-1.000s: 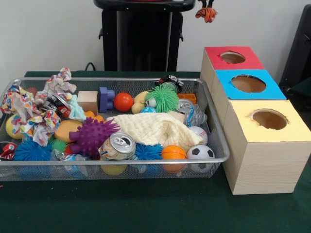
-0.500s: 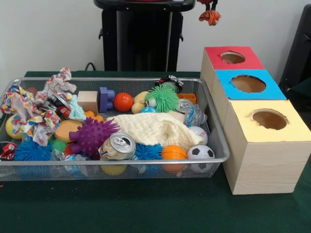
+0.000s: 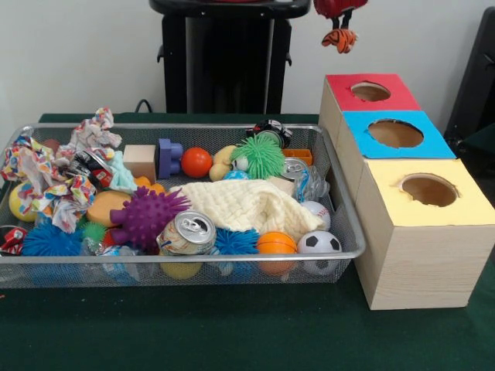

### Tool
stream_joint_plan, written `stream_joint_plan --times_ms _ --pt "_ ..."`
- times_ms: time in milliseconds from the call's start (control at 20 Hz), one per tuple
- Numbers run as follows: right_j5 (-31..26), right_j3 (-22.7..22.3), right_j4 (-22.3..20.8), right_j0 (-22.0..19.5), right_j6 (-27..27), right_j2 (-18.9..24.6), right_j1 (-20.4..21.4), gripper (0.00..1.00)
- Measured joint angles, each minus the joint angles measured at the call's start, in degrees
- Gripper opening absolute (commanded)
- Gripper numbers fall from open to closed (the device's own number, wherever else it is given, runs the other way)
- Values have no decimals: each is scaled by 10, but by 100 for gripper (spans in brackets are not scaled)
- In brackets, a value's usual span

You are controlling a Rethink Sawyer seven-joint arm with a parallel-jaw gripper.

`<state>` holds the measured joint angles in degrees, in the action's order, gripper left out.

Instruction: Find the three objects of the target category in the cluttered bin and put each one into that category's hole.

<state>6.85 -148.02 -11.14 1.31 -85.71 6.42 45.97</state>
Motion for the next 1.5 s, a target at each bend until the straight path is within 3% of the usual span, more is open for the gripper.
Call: stream_joint_plan --times_ms 1000,1500 --pt "-44 51 0 -5 0 13 -6 0" --pt "-47 63 11 17 0 13 -6 0"
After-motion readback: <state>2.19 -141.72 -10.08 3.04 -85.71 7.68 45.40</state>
